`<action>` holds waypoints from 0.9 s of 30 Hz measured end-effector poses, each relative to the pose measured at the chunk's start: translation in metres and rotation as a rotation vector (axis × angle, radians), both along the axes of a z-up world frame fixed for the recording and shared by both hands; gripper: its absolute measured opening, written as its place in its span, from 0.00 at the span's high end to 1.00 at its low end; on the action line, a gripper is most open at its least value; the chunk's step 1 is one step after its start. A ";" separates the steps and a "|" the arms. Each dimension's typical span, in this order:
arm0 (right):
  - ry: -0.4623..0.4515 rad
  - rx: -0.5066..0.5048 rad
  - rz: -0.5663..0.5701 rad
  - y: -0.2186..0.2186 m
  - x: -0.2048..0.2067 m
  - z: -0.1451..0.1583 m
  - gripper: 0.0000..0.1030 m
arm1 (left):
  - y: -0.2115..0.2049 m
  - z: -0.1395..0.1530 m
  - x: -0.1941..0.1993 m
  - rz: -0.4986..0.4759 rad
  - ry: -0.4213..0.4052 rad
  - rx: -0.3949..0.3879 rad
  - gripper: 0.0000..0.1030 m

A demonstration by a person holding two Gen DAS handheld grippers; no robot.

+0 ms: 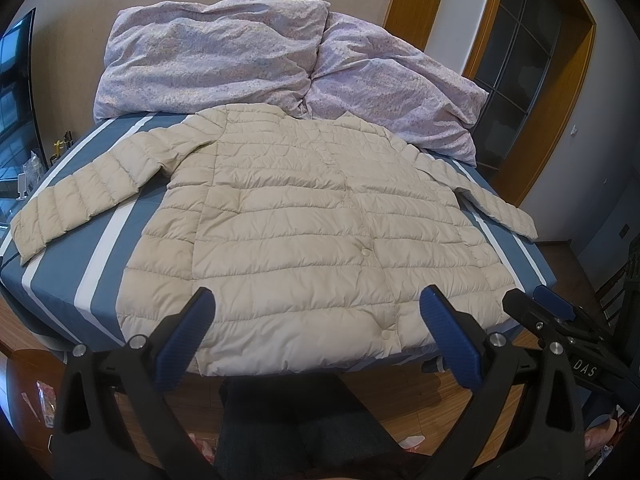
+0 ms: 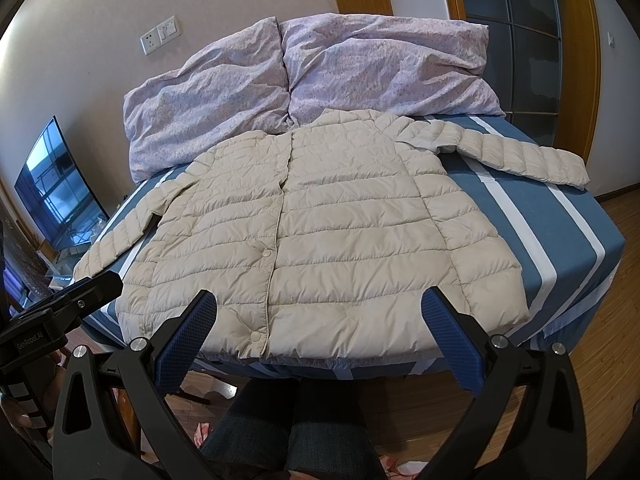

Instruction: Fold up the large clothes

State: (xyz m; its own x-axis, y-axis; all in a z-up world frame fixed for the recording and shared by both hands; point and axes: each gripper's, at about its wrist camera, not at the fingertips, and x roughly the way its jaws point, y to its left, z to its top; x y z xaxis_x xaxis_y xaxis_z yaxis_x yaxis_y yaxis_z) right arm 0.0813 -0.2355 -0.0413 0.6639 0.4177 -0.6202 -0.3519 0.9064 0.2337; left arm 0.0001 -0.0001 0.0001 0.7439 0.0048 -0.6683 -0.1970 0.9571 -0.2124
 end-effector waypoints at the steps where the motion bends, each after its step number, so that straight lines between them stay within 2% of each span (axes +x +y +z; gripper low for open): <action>1: -0.001 0.000 -0.001 0.000 0.000 0.000 0.01 | 0.000 0.000 0.000 0.000 0.000 0.001 0.02; 27: -0.004 -0.001 0.000 0.006 -0.003 0.001 0.01 | 0.000 0.000 0.001 0.000 0.000 0.000 0.02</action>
State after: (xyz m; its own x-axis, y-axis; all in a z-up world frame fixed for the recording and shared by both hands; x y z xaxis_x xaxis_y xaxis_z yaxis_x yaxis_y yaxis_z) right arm 0.0781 -0.2300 -0.0406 0.6668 0.4170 -0.6176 -0.3526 0.9067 0.2314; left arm 0.0006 0.0003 -0.0001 0.7441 0.0053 -0.6680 -0.1973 0.9571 -0.2122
